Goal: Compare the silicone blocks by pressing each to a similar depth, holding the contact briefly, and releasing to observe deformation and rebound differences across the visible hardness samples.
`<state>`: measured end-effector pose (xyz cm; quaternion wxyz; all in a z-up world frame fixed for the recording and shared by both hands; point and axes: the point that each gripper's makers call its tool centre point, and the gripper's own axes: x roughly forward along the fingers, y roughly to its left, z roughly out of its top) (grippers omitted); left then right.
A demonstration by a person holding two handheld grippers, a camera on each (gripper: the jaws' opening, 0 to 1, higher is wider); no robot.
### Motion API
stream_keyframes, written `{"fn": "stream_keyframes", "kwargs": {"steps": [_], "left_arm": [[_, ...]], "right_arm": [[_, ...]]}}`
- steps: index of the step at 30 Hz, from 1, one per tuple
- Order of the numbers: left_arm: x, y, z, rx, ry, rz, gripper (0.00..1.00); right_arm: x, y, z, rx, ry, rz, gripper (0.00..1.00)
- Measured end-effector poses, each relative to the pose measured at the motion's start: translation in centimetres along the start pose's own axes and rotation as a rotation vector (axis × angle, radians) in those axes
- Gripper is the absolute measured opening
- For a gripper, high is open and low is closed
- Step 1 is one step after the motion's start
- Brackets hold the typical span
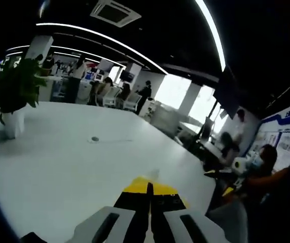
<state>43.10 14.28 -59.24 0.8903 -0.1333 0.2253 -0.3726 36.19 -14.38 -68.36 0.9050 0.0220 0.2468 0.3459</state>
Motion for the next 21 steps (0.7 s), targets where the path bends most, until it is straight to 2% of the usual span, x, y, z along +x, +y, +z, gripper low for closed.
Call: {"fn": "stream_keyframes", "kwargs": {"steps": [4,9,15,21], "left_arm": [[-0.2,-1.0,1.5,0.004,-0.014,-0.020,0.00],[-0.3,-2.1,2.4,0.042,-0.012,-0.049,0.00],[-0.8,-3.3,4.3,0.044,-0.038,-0.079,0.00],[-1.0,-4.4,5.1,0.041,-0.058,-0.108,0.00]], "right_arm": [[0.2,-0.1,1.2,0.001,-0.026,-0.004,0.96],[0.2,0.4,2.8,-0.005,-0.063,0.004,0.96],[0.3,0.9,2.8,-0.052,-0.036,0.039,0.96],[-0.1,0.9,3.8,-0.052,-0.064,0.035,0.96]]}}
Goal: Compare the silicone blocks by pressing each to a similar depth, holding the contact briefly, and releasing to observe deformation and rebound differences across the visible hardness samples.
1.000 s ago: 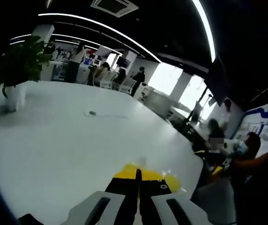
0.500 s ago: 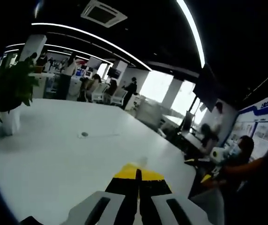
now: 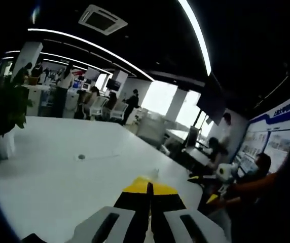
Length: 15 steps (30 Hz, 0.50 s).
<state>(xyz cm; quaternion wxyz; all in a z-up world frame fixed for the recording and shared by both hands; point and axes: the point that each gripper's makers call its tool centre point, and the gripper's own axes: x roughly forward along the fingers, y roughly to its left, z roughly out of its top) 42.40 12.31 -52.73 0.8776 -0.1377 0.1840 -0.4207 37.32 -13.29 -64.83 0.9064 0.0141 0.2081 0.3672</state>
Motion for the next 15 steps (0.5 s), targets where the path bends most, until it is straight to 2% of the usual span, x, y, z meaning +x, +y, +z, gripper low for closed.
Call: {"fn": "stream_keyframes", "kwargs": {"steps": [7,15], "left_arm": [[0.1,-1.9,0.9,0.035,-0.002,-0.044,0.00],[0.2,-3.5,2.8,0.051,-0.028,-0.088,0.00]], "right_arm": [[0.2,0.6,1.8,-0.042,-0.024,0.031,0.96],[0.6,1.1,4.5,-0.063,-0.061,0.069,0.96]]}}
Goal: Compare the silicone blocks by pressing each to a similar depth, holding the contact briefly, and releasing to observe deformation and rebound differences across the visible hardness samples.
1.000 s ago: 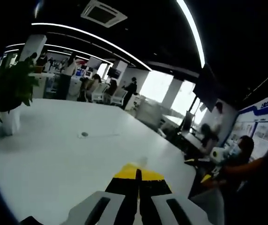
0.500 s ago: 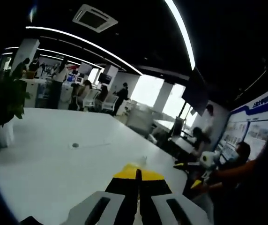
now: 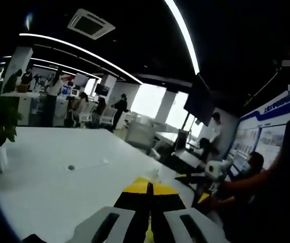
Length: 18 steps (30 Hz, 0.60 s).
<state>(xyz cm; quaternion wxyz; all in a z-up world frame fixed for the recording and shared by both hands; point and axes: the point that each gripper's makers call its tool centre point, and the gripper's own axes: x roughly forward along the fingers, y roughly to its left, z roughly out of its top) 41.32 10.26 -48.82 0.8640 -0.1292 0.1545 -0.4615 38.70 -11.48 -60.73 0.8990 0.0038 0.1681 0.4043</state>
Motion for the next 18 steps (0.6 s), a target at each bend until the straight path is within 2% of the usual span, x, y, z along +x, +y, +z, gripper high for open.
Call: {"fn": "stream_keyframes", "kwargs": {"steps": [8,14,18], "left_arm": [[0.2,-1.9,1.5,0.013,-0.031,-0.045,0.00],[0.6,-3.7,2.1,0.025,-0.029,-0.089,0.00],[0.5,-4.6,2.9,0.028,-0.042,-0.114,0.00]], "right_arm": [[0.7,1.5,3.6,-0.015,-0.077,0.085,0.96],[0.9,3.1,6.1,-0.047,-0.122,0.148,0.96],[1.1,3.9,6.8,-0.058,-0.141,0.185,0.96]]}}
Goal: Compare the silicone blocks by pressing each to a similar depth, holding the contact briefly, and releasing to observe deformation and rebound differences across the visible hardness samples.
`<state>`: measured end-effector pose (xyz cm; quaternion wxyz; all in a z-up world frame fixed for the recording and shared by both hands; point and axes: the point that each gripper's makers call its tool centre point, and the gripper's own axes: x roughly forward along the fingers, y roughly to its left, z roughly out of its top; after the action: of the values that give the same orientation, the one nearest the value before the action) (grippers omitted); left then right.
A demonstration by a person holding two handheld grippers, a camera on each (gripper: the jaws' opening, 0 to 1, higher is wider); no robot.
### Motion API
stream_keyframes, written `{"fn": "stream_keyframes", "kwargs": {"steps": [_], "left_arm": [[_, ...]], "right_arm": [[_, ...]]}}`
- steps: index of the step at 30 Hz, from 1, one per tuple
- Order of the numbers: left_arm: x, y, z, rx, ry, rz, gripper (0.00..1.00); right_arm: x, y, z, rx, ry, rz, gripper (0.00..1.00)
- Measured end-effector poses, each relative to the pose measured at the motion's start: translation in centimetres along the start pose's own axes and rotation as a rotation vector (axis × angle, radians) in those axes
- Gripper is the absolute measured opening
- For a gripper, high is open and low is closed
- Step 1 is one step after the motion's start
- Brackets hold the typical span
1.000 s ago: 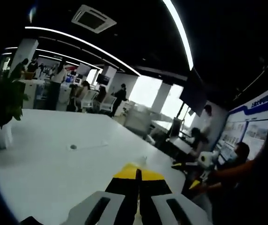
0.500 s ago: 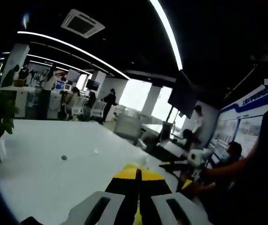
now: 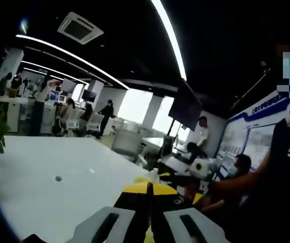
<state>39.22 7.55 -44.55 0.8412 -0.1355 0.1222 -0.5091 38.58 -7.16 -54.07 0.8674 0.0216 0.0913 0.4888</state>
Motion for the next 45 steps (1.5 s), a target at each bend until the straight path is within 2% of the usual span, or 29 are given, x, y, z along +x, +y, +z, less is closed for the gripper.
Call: {"fn": "stream_keyframes", "kwargs": {"steps": [6,15,18,21,26,31,45], "left_arm": [[0.0,-1.1,1.0,0.000,-0.020,-0.031,0.00],[0.4,-2.4,1.5,-0.007,-0.027,-0.089,0.00],[0.6,-2.9,1.9,-0.009,-0.029,-0.108,0.00],[0.7,-3.3,2.1,-0.002,-0.022,-0.127,0.00],[0.8,-4.1,2.4,-0.001,-0.024,-0.156,0.00],[0.7,-4.5,2.5,-0.004,-0.032,-0.165,0.00],[-0.1,-5.2,2.9,-0.013,-0.063,-0.182,0.00]], "right_arm": [[0.9,0.9,0.6,0.009,-0.015,0.041,0.96],[2.5,2.5,2.3,0.006,-0.045,0.117,0.96],[2.8,3.0,2.6,0.008,-0.049,0.147,0.87],[3.2,3.5,3.4,0.010,-0.067,0.158,0.88],[3.7,4.7,4.8,0.007,-0.102,0.202,0.85],[4.3,6.0,6.1,0.017,-0.125,0.255,0.77],[6.4,8.8,8.1,0.011,-0.136,0.361,0.68]]}}
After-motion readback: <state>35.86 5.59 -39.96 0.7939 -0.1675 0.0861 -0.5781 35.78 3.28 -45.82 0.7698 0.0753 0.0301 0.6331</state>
